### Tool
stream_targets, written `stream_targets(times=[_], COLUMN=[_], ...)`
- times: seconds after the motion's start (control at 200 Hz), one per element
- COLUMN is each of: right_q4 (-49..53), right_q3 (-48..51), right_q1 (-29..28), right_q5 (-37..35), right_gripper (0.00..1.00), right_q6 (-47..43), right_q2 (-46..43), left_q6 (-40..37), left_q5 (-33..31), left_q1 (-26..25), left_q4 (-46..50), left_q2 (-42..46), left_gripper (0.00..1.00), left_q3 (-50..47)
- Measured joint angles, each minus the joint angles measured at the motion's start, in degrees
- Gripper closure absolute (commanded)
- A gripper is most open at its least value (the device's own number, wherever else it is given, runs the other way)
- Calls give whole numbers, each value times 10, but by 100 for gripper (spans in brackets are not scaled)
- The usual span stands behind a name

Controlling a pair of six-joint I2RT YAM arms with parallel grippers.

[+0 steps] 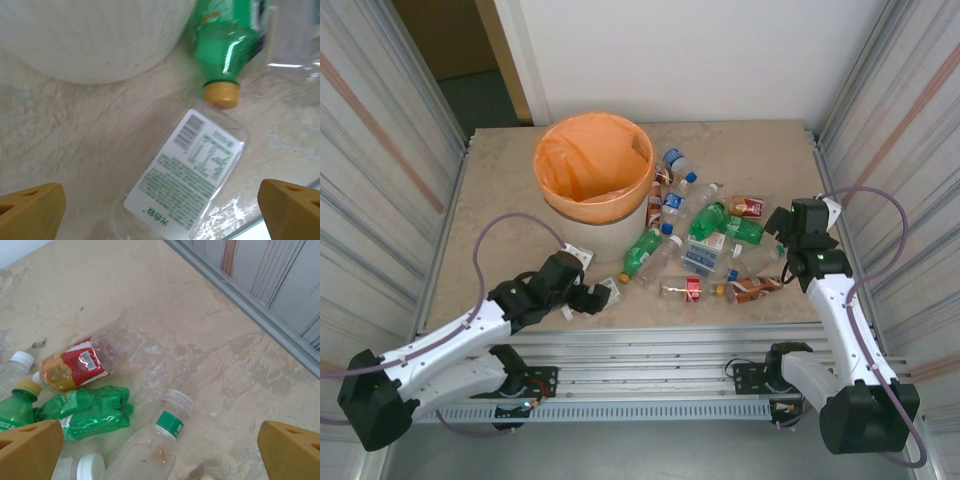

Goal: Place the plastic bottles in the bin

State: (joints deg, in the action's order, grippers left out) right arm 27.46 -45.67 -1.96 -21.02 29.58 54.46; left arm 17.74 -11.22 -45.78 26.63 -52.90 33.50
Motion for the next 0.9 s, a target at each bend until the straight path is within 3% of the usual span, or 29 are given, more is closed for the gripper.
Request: stream_targets(times=[0.145, 0.902], right_q4=[0, 0], right_q3=[0, 0], right_q1=[0, 2], right_q5=[0, 0], right_gripper=[2, 1], right_q6=[0, 0], right_q2=[2, -5], left_q6=[27, 46], left_q5=[-21, -3], left_q1=[0, -11], left_q4=[-7, -92], left_q2=[-12, -145], left_gripper=[1, 1], left_q3=[-13, -37])
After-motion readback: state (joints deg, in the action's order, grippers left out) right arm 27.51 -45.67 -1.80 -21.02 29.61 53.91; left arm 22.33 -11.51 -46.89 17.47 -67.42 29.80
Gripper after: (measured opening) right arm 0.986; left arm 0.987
